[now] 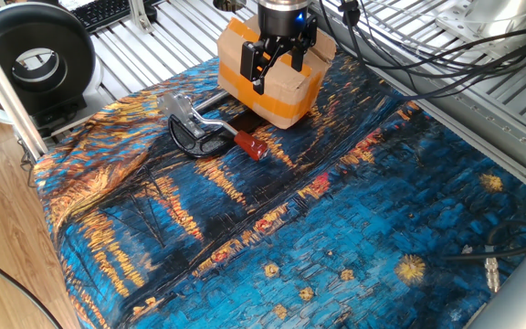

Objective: Pull up the lever

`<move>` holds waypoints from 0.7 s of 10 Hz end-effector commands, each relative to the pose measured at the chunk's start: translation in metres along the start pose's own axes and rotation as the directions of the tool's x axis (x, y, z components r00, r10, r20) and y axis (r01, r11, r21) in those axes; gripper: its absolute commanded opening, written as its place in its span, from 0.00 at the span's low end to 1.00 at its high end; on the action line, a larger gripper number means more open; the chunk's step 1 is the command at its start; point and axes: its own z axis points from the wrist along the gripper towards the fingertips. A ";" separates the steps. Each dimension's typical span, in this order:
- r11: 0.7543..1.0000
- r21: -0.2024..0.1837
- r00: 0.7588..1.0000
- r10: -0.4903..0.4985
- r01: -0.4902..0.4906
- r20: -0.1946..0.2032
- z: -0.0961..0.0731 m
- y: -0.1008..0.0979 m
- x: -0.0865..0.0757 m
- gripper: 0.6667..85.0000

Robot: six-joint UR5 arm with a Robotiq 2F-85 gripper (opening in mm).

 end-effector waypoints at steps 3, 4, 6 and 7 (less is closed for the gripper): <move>0.975 -0.058 0.977 0.214 -0.214 -0.001 0.001 0.023 -0.004 0.01; 0.975 -0.058 0.977 0.214 -0.214 -0.001 0.001 0.023 -0.004 0.01; 0.974 -0.058 0.976 0.219 -0.218 -0.001 0.000 0.026 -0.004 0.01; 0.974 -0.055 0.976 0.219 -0.218 0.000 0.000 0.026 -0.004 0.01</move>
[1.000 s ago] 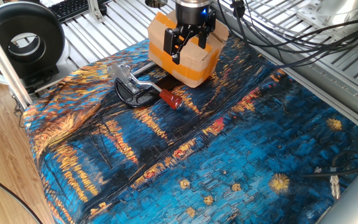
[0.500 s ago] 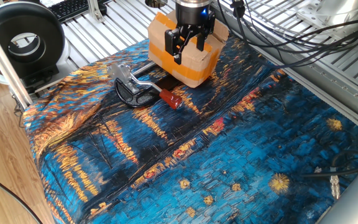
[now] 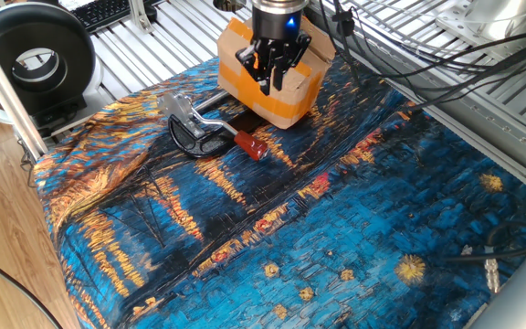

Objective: Pull up the lever

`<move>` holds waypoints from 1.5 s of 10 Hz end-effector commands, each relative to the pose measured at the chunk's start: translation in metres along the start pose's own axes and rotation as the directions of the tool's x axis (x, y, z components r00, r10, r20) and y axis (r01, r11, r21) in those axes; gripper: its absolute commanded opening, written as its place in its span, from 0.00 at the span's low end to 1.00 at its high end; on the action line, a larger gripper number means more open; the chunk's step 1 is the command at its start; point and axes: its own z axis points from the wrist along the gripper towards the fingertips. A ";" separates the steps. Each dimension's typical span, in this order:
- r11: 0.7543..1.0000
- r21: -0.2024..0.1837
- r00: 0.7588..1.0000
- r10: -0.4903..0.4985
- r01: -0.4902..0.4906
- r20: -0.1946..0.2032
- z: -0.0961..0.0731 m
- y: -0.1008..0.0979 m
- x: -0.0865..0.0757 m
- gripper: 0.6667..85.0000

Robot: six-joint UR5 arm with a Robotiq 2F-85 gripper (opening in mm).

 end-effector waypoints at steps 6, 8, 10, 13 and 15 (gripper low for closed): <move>0.999 -0.024 0.999 0.038 -0.037 0.027 -0.001 0.018 -0.006 0.01; 1.000 -0.017 1.000 0.012 -0.011 0.020 0.002 0.017 -0.005 0.01; 1.000 0.016 1.000 0.000 -0.001 0.014 0.010 0.012 -0.005 0.01; 0.999 0.042 0.998 -0.034 0.032 0.046 0.016 0.011 -0.015 0.01; 0.998 0.040 0.998 -0.051 0.049 0.042 0.022 0.012 -0.015 0.01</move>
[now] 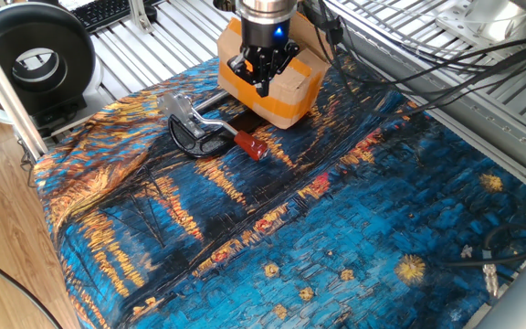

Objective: Pull up the lever

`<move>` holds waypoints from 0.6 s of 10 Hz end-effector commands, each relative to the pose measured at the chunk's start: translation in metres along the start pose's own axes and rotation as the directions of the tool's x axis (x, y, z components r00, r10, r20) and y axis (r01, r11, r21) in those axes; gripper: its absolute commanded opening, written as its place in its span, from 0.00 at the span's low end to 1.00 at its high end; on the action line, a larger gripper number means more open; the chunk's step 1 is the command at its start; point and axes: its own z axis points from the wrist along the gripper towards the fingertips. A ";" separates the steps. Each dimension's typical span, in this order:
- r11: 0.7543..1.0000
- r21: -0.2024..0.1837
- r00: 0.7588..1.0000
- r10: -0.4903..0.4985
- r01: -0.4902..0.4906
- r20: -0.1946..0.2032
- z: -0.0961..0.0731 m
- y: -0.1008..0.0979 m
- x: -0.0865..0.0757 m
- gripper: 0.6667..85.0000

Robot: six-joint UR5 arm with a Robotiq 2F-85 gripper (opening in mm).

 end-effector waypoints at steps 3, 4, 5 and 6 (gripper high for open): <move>0.998 -0.044 0.999 -0.036 0.036 0.003 0.014 0.020 0.000 0.01; 0.997 0.005 0.997 -0.072 0.071 0.010 0.014 0.012 0.000 0.01; 0.996 -0.019 0.996 -0.089 0.089 0.001 0.015 0.019 0.003 0.01; 0.992 -0.040 0.993 -0.120 0.120 0.002 0.015 0.024 0.004 0.01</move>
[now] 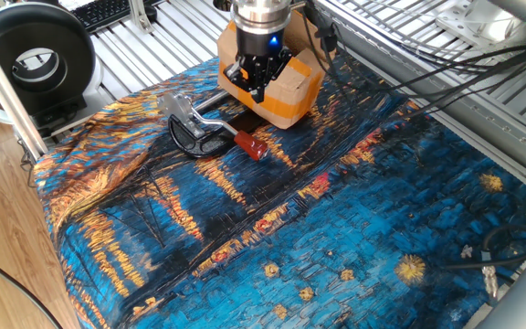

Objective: Pull up the lever

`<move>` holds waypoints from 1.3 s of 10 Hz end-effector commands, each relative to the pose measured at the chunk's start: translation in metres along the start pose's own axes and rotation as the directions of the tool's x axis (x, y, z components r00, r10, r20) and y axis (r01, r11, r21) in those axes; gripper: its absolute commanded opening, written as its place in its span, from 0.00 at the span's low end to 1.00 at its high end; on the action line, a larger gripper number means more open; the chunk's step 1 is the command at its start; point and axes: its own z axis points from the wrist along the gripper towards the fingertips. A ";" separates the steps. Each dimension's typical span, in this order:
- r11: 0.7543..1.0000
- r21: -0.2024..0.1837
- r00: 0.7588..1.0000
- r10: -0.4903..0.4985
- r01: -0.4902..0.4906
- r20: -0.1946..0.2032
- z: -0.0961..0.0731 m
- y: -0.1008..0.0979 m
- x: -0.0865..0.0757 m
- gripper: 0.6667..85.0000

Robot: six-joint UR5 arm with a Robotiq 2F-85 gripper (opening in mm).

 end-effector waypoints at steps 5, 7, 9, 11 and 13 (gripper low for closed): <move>0.995 -0.025 0.996 -0.092 0.092 -0.002 0.015 0.024 0.008 0.03; 0.996 0.012 0.996 -0.089 0.089 -0.009 0.017 0.016 0.010 0.01; 0.997 -0.001 0.997 -0.083 0.083 0.002 0.017 0.019 0.008 0.01; 0.995 -0.011 0.995 -0.097 0.098 0.020 0.016 0.021 0.003 0.01; 0.995 0.006 0.994 -0.104 0.104 0.016 0.016 0.016 0.003 0.01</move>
